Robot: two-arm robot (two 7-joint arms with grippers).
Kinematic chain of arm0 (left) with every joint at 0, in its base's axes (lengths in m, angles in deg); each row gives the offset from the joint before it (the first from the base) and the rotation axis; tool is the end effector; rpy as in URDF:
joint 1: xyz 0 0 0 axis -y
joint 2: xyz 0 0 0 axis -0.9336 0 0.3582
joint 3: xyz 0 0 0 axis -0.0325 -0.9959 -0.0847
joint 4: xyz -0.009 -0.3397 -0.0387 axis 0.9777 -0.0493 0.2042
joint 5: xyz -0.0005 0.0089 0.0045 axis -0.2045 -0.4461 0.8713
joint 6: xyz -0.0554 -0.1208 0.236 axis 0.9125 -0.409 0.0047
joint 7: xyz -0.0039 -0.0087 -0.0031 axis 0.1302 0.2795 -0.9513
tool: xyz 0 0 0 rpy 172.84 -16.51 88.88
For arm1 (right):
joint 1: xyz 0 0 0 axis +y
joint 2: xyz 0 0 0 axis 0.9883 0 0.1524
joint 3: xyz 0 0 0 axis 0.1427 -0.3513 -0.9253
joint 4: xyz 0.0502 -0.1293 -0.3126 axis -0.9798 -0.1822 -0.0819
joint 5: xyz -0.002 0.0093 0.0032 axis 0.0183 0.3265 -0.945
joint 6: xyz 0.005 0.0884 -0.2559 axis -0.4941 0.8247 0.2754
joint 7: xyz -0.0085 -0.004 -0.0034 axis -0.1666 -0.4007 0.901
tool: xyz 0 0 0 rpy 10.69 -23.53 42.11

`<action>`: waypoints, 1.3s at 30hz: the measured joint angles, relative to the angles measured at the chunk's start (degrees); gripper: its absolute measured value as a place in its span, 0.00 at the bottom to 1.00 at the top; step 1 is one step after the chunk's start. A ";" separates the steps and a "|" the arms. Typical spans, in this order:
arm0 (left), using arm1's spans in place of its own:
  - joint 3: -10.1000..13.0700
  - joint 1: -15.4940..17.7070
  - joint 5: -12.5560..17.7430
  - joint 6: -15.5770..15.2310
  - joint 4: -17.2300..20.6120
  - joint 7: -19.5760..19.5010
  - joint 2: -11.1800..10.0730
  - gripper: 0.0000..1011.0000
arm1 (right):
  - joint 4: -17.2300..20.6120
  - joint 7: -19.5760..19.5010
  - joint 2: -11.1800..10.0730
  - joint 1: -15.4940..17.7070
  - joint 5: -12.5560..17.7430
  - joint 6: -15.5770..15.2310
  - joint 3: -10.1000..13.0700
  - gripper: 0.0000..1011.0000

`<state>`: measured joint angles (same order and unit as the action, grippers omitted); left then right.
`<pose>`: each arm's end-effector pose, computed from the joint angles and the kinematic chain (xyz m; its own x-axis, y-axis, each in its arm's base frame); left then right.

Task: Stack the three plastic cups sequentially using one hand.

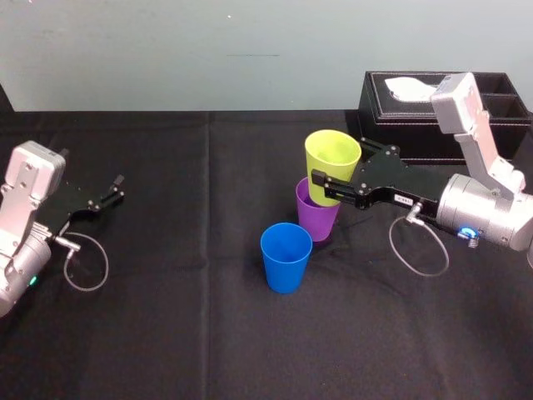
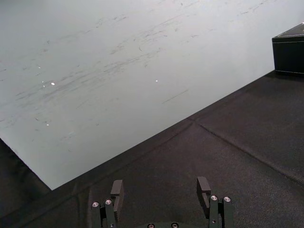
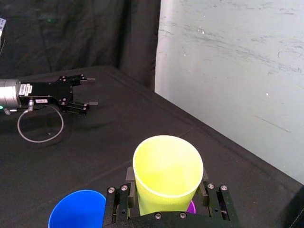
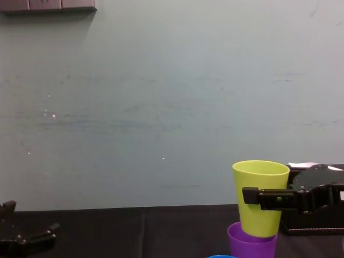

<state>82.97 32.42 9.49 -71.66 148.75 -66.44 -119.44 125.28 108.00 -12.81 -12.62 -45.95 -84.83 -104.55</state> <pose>0.3307 0.1222 -0.3369 0.2924 0.8802 0.3738 -0.9552 0.2874 0.0703 0.3821 -0.1024 -0.2632 0.7845 -0.6009 0.1535 0.6197 0.7690 -0.1566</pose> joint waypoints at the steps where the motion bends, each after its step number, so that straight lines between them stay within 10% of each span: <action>1: 0.00 0.00 0.00 0.00 0.00 0.00 0.00 1.00 | -0.23 0.04 0.07 -0.18 -0.01 0.03 -0.14 0.73; 39: 0.00 0.00 0.00 0.00 0.00 0.00 0.00 1.00 | -3.48 0.61 1.25 -2.04 -0.83 0.76 -1.58 0.73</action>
<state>82.97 32.42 9.49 -71.66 148.75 -66.44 -119.44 121.80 108.61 -11.56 -14.66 -46.79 -84.07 -106.13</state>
